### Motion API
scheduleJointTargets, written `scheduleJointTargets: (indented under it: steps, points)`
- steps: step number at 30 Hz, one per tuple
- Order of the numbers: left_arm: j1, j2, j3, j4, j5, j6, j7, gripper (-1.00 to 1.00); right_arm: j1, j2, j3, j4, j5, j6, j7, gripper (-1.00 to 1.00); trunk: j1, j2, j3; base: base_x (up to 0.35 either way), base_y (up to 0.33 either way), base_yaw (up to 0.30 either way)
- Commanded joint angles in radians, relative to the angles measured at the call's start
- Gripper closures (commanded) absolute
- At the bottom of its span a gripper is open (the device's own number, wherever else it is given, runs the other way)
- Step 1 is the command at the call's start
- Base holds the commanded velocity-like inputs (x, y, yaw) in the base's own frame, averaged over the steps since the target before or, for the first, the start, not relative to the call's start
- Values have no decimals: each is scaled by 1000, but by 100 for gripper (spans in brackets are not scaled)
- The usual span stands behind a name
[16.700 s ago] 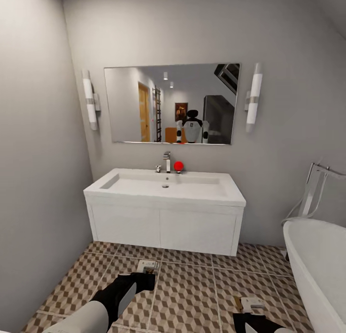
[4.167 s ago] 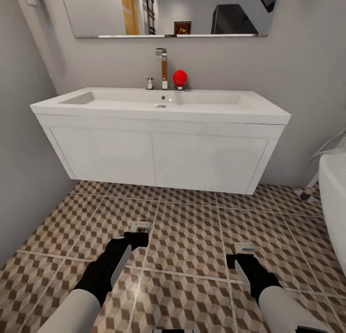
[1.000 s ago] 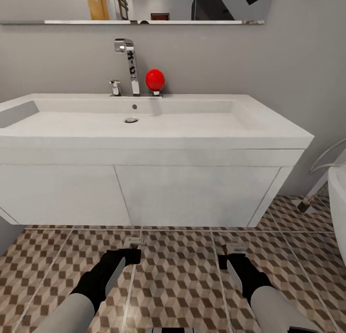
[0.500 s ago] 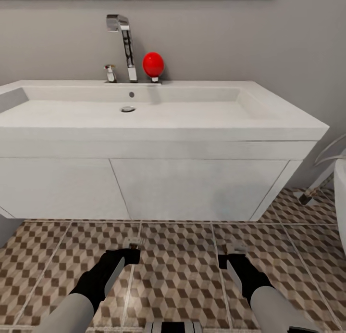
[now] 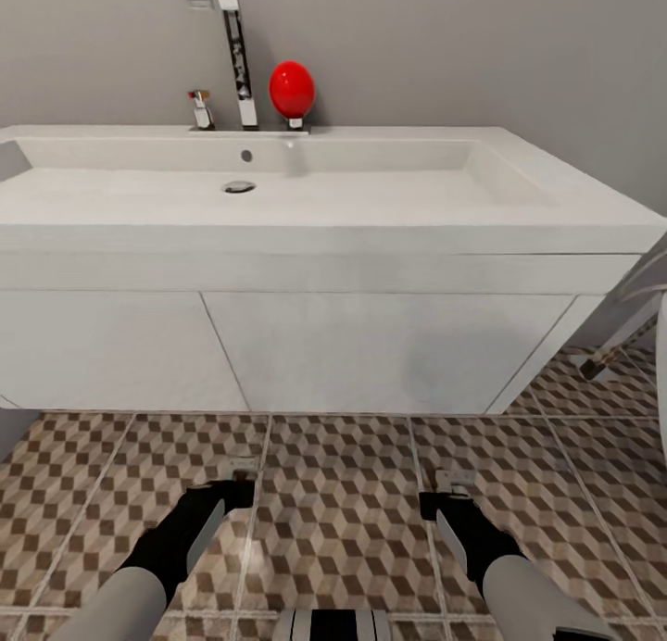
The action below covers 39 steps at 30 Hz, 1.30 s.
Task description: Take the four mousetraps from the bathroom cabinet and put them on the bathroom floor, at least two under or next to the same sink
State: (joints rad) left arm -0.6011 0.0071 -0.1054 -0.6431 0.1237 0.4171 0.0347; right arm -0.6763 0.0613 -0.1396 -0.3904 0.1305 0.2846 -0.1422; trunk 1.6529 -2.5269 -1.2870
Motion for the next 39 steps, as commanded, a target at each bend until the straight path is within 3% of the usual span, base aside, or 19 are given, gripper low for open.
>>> scheduleJointTargets:
  steps: [1,17,23,39]
  points:
    - [0,4,6,9,10,-11,4,100,0,0,-6,1,9,-2,2,100,0,-1,-5,0,0,0]
    - [0,17,24,32,5,-75,9,100,0,-3,-6,8,9,-31,12,100,7,-4,-67,0,0,0]
    - [0,16,24,32,5,-128,61,100,0,-1,-6,8,9,-31,12,100,10,-6,-90,0,0,0]
    - [0,15,21,20,3,-139,77,100,0,0,-7,8,9,-31,12,100,10,-6,-90,0,0,0]
